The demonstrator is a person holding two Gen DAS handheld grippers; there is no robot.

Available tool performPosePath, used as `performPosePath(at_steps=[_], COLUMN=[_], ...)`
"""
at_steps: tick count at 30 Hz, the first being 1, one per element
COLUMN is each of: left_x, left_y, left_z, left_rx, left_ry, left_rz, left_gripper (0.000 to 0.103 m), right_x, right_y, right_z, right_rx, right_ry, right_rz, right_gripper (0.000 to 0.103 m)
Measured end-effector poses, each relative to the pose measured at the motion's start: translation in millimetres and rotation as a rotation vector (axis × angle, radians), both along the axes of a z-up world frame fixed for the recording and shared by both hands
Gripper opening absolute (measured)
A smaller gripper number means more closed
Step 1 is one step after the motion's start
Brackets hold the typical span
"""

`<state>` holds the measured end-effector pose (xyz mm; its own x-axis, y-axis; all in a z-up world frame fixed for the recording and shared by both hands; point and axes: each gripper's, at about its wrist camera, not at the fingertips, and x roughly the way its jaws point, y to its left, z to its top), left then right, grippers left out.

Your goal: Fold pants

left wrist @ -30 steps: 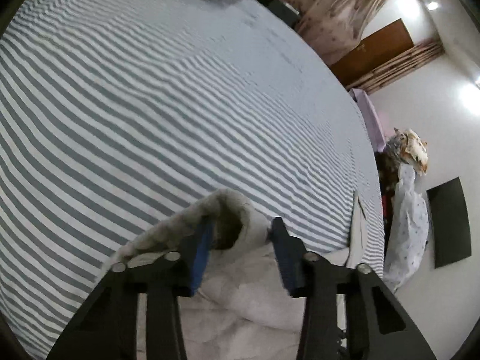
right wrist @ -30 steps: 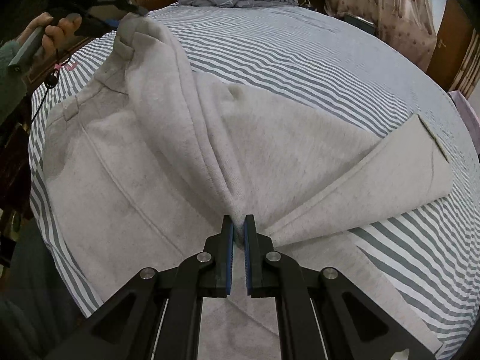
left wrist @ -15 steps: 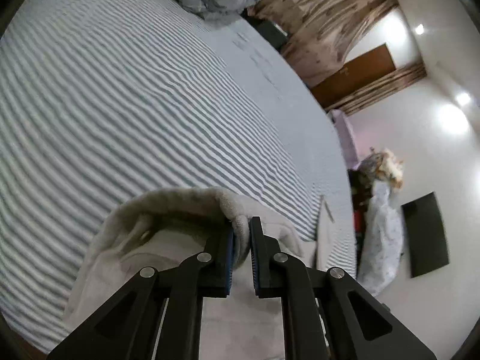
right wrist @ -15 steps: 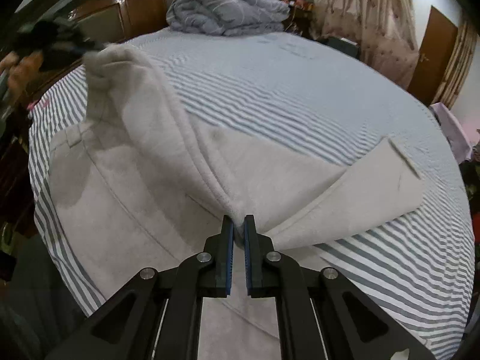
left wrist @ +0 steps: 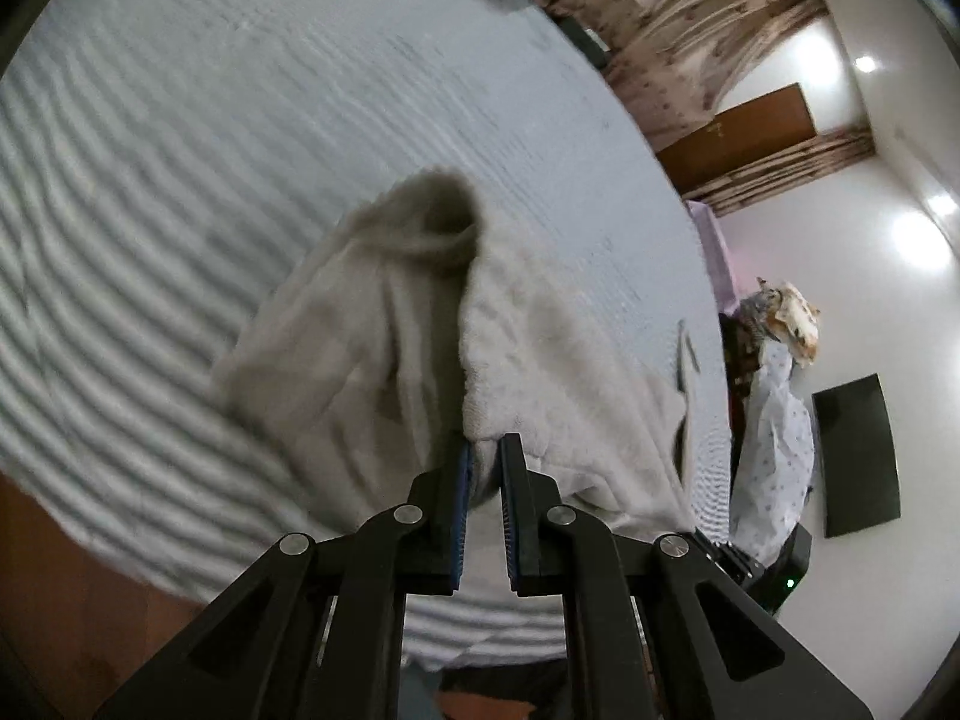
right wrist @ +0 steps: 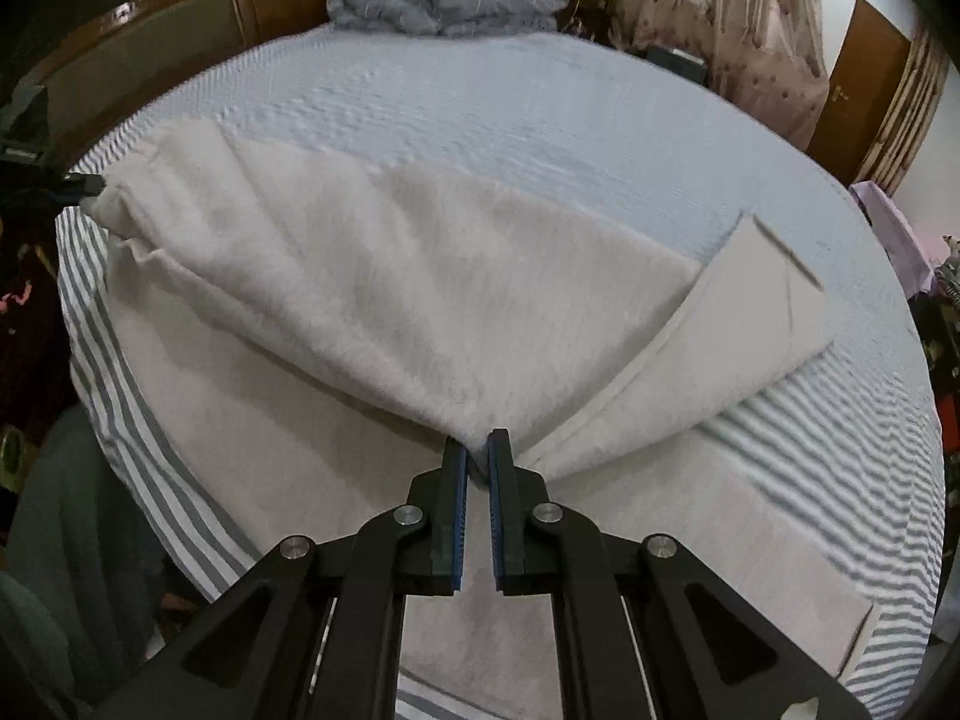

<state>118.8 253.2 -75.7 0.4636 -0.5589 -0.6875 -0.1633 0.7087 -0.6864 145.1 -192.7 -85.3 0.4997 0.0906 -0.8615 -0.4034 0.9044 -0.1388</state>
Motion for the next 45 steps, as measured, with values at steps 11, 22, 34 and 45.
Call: performPosePath(at_steps=[11,22,34,45], left_x=[-45,-65,-46,-44], left_y=[13,-13,-15,-9], left_z=[-17,-45,-70,-73], left_rx=[-0.067,-0.263,-0.323,-0.307], left_ry=[0.031,0.058,0.056,0.043], left_rz=[0.105,0.151,0.272,0.300], left_gripper=[0.057,0.062,0.062,0.037], right_x=[1,-21,5,55], right_y=[-10,-40,-67,-57], right_z=[-31,-15,-11,-45], right_rx=[0.036,0.284,0.452,0.320], right_ry=[0.074,0.112,0.140,0.152], right_rz=[-0.051,-0.189,-0.437,-0.625], right_gripper=[0.013,0.032,0.041,0.041])
